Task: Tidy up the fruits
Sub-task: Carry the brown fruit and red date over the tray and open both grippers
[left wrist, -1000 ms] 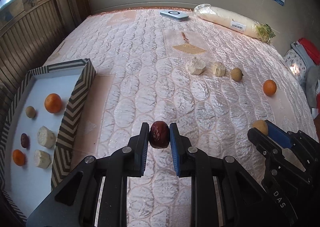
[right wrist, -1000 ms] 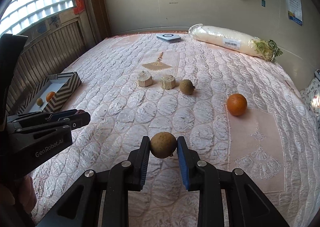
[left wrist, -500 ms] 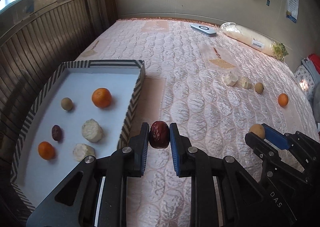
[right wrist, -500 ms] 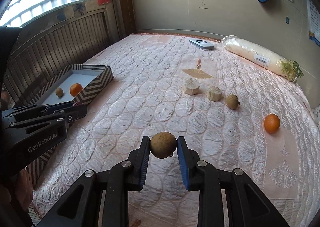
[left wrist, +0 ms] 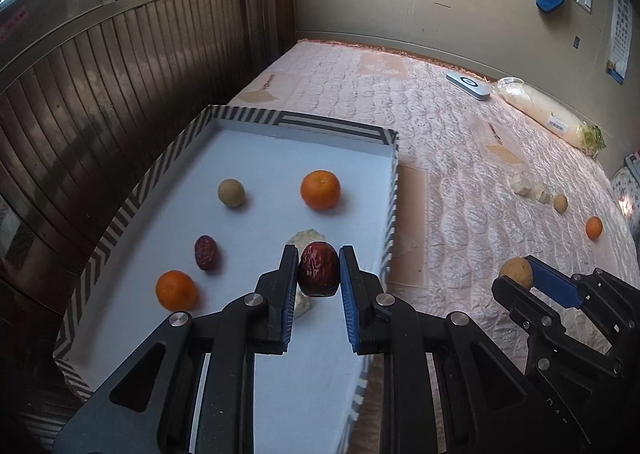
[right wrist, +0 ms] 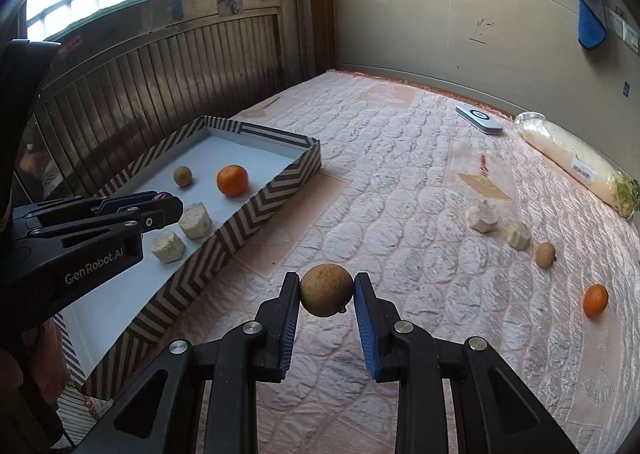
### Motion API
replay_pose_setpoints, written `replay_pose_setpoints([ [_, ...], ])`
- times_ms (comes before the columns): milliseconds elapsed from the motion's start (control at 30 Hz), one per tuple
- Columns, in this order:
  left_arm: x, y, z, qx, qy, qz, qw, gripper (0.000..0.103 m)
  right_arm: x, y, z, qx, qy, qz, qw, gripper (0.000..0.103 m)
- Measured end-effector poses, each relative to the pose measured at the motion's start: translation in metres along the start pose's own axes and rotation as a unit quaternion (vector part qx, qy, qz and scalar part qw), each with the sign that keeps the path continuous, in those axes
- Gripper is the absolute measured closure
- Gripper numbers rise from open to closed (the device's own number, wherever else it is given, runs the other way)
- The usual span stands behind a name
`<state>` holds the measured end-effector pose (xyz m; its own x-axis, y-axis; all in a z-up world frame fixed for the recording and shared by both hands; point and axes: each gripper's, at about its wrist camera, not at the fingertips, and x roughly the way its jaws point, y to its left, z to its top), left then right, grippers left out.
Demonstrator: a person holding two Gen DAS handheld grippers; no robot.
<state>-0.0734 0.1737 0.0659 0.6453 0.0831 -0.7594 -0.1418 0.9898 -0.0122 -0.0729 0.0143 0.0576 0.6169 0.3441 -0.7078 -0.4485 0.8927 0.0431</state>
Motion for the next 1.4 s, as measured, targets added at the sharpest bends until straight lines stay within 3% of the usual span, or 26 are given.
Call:
replay_pose_setpoints([
  [433,0.007,0.063,0.002,-0.052,0.009,0.027,0.9983,0.083,0.012,0.079,0.017,-0.073,0.005,0.06,0.995,0.077],
  [733,0.023,0.083,0.004,-0.067,0.034,0.015,0.9971,0.083,0.031,0.128,0.016,-0.113,0.027,0.108,0.987,0.077],
  [1133,0.037,0.087,0.005,-0.068,0.055,0.0,0.9962,0.083,0.059,0.15,0.01,-0.137,0.058,0.119,0.982,0.077],
  [1400,0.042,0.089,0.005,-0.074,0.067,-0.008,0.995,0.082,0.072,0.146,0.01,-0.117,0.066,0.136,0.982,0.077],
])
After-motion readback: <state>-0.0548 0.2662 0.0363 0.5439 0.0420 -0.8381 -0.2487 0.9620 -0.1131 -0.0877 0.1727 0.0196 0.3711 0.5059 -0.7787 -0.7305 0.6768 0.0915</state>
